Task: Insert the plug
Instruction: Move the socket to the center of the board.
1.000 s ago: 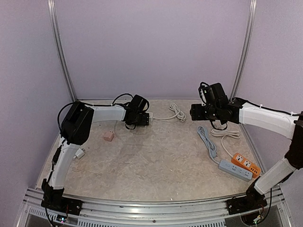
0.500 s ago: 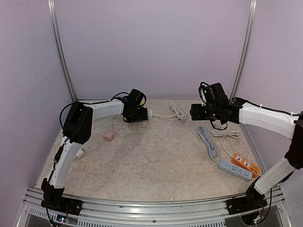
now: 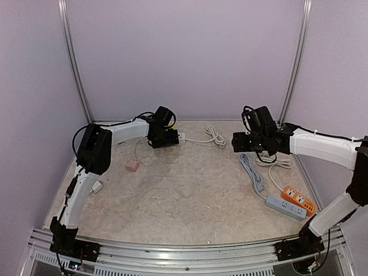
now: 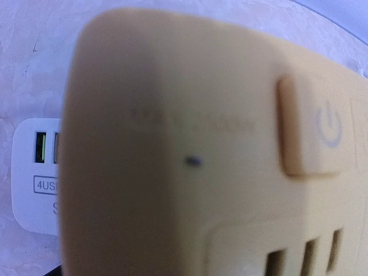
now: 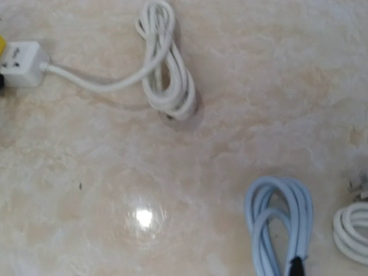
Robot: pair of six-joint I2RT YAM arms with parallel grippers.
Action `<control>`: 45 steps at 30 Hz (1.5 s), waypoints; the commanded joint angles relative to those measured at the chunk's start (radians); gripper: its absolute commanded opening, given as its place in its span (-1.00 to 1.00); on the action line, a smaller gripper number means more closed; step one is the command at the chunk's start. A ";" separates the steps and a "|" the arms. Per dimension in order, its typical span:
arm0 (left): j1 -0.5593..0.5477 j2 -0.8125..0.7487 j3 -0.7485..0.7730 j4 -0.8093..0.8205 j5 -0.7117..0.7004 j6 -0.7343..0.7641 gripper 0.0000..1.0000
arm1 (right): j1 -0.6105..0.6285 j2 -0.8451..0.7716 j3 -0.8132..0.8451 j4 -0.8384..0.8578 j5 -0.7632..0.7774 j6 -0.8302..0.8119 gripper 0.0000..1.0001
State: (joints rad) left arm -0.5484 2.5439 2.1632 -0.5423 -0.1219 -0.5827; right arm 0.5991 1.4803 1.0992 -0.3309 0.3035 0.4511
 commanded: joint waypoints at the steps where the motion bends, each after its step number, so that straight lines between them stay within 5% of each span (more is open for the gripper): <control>1: -0.003 -0.049 -0.141 0.028 -0.003 -0.012 0.67 | -0.011 -0.051 -0.068 -0.025 0.013 0.030 0.47; 16: -0.151 -0.493 -0.686 0.159 -0.102 -0.078 0.97 | -0.069 -0.072 -0.303 0.001 -0.022 0.095 0.56; 31: -0.315 -0.871 -1.045 0.142 -0.224 -0.122 0.98 | -0.138 0.147 -0.238 0.102 -0.073 0.045 0.44; 37: -0.314 -1.008 -1.135 0.125 -0.264 -0.126 0.98 | -0.142 0.213 -0.199 0.122 -0.140 0.016 0.09; 41: -0.315 -1.035 -1.129 0.109 -0.289 -0.120 0.98 | -0.141 0.234 -0.202 0.142 -0.211 0.002 -0.49; 45: -0.315 -1.035 -1.114 0.118 -0.295 -0.113 0.98 | -0.119 0.239 -0.200 0.154 -0.250 -0.006 -0.81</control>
State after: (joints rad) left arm -0.8646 1.5177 1.0370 -0.4057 -0.3874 -0.7021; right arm 0.4580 1.6848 0.8932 -0.1879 0.1581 0.4500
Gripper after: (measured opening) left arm 0.990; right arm 0.146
